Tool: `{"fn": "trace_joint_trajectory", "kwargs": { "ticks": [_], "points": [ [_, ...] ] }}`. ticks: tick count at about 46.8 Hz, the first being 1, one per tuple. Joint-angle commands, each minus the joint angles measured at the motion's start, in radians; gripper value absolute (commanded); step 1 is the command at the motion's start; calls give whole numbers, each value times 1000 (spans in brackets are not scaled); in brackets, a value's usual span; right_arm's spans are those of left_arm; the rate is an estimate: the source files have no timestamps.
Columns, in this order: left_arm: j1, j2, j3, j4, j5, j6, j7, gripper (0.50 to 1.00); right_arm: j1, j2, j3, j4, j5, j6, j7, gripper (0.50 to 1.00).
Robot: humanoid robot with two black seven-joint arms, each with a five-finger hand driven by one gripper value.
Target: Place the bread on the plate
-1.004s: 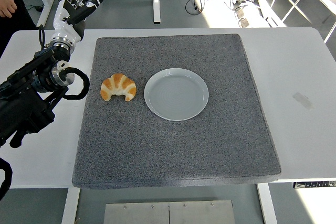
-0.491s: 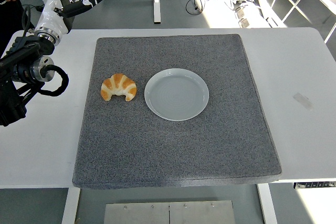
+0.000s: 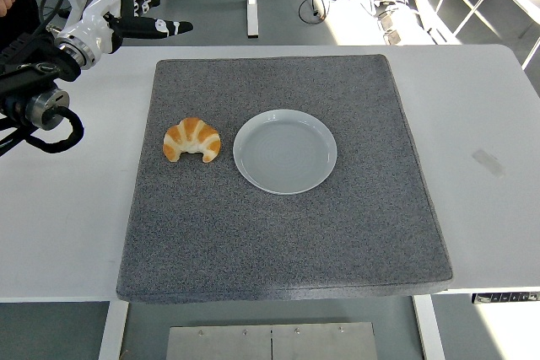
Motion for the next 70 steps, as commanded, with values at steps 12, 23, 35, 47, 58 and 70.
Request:
{"fn": "trace_joint_trajectory", "kwargs": {
  "ticks": [12, 23, 35, 47, 58, 70],
  "points": [
    [-102, 67, 157, -132, 139, 7, 10, 958, 0, 0, 0, 0, 0, 0, 0, 1000],
    [-130, 77, 252, -184, 271, 8, 44, 958, 0, 0, 0, 0, 0, 0, 0, 1000],
    [-133, 77, 297, -195, 387, 8, 84, 955, 0, 0, 0, 0, 0, 0, 0, 1000],
    [-137, 77, 341, -198, 437, 8, 84, 949, 0, 0, 0, 0, 0, 0, 0, 1000],
    [-127, 67, 360, -198, 492, 8, 109, 948, 2, 0, 0, 0, 0, 0, 0, 1000],
    [-128, 66, 412, -198, 512, 8, 109, 948, 0, 0, 0, 0, 0, 0, 0, 1000]
  ]
}}
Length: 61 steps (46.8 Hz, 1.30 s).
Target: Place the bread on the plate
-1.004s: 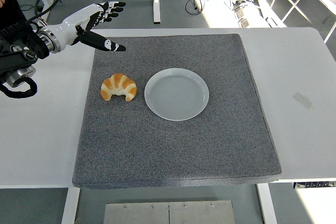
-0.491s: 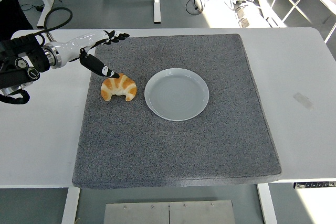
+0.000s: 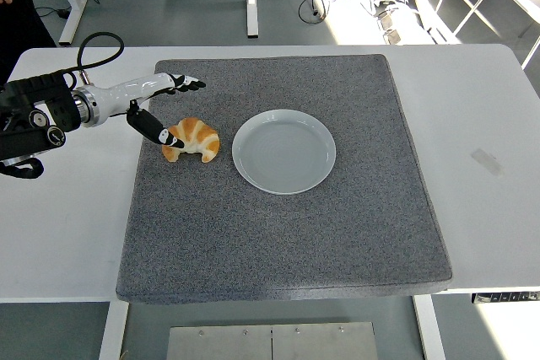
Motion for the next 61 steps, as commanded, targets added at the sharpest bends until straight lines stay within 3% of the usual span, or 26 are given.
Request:
{"fn": "trace_joint_trajectory", "kwargs": {
  "ticks": [1, 17, 41, 61],
  "points": [
    [-3, 3, 12, 1, 16, 0, 0, 948, 0, 0, 0, 0, 0, 0, 0, 1000],
    [8, -5, 16, 14, 84, 6, 23, 948, 0, 0, 0, 0, 0, 0, 0, 1000],
    [46, -103, 9, 142, 96, 6, 29, 942, 0, 0, 0, 0, 0, 0, 0, 1000],
    [57, -144, 4, 146, 99, 8, 29, 895, 0, 0, 0, 0, 0, 0, 0, 1000]
  ]
}}
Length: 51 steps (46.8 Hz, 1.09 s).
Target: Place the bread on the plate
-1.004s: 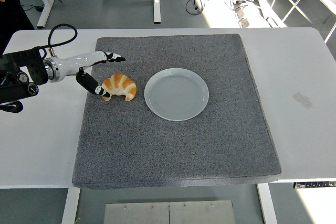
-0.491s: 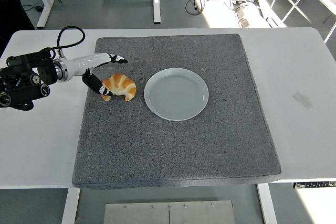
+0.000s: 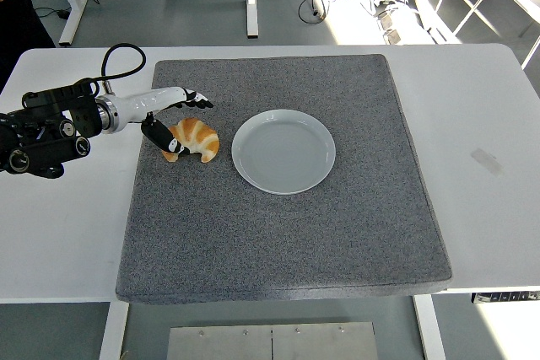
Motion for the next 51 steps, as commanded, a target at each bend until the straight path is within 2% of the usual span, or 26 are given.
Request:
{"fn": "trace_joint_trajectory", "kwargs": {
  "ticks": [1, 11, 20, 37, 51],
  "points": [
    [3, -10, 1, 2, 7, 1, 0, 895, 0, 0, 0, 0, 0, 0, 0, 1000],
    [17, -23, 2, 25, 29, 8, 0, 878, 0, 0, 0, 0, 0, 0, 0, 1000],
    [19, -23, 2, 30, 43, 12, -1, 809, 0, 0, 0, 0, 0, 0, 0, 1000],
    [39, -23, 8, 30, 103, 58, -4, 669, 0, 0, 0, 0, 0, 0, 0, 1000],
    [43, -24, 8, 31, 106, 63, -3, 625, 0, 0, 0, 0, 0, 0, 0, 1000]
  ]
}}
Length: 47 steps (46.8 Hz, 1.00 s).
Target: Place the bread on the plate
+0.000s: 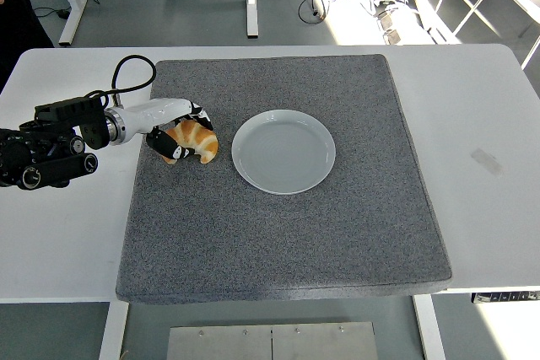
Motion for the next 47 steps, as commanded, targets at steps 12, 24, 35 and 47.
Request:
{"fn": "trace_joint_trajectory", "kwargs": {
  "ticks": [12, 24, 35, 47],
  "points": [
    [-39, 13, -37, 0, -3, -5, 0, 625, 0, 0, 0, 0, 0, 0, 0, 1000],
    [-122, 52, -92, -14, -1, -33, -3, 627, 0, 0, 0, 0, 0, 0, 0, 1000],
    [-178, 46, -93, -14, 2, -62, -1, 631, 0, 0, 0, 0, 0, 0, 0, 1000],
    [-211, -31, -118, -14, 43, -63, 3, 636, 0, 0, 0, 0, 0, 0, 0, 1000]
  ]
}}
